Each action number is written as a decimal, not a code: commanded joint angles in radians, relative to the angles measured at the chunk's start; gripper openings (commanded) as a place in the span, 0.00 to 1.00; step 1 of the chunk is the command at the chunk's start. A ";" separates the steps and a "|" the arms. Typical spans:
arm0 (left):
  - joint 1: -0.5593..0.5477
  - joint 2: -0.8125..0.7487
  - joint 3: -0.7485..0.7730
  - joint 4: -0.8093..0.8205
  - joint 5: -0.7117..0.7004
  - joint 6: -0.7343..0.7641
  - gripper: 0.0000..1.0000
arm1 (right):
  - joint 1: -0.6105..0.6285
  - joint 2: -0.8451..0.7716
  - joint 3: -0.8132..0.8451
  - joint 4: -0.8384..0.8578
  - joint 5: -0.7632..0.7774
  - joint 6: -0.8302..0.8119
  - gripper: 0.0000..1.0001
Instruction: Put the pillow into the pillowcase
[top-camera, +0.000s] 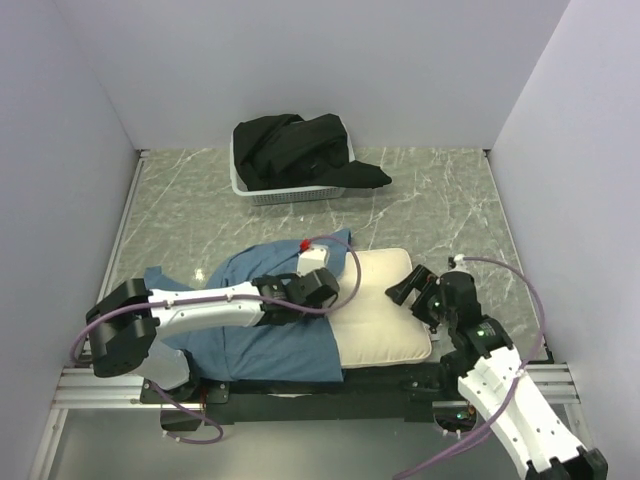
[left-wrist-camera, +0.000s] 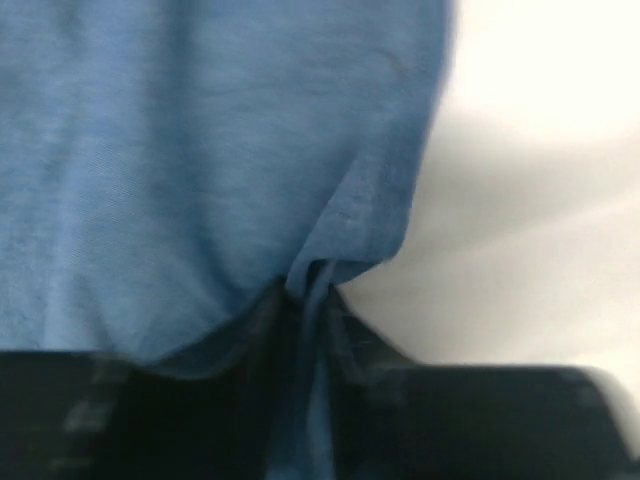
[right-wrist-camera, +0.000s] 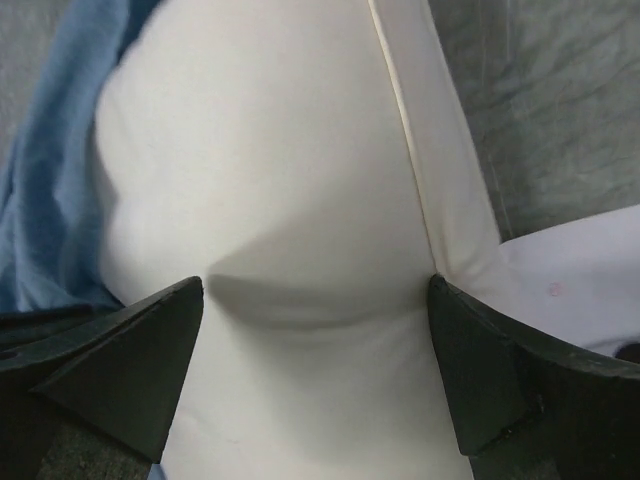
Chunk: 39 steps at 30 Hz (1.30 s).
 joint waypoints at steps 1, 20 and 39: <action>0.136 0.014 -0.063 0.122 0.069 0.018 0.16 | 0.063 0.072 -0.103 0.090 -0.136 0.025 0.98; 0.164 -0.164 0.126 -0.149 0.099 0.150 0.01 | 0.447 0.275 0.033 0.389 -0.065 0.034 0.00; -0.048 -0.196 0.506 -0.107 0.087 0.213 0.02 | 0.504 0.328 0.245 0.495 -0.009 0.025 0.00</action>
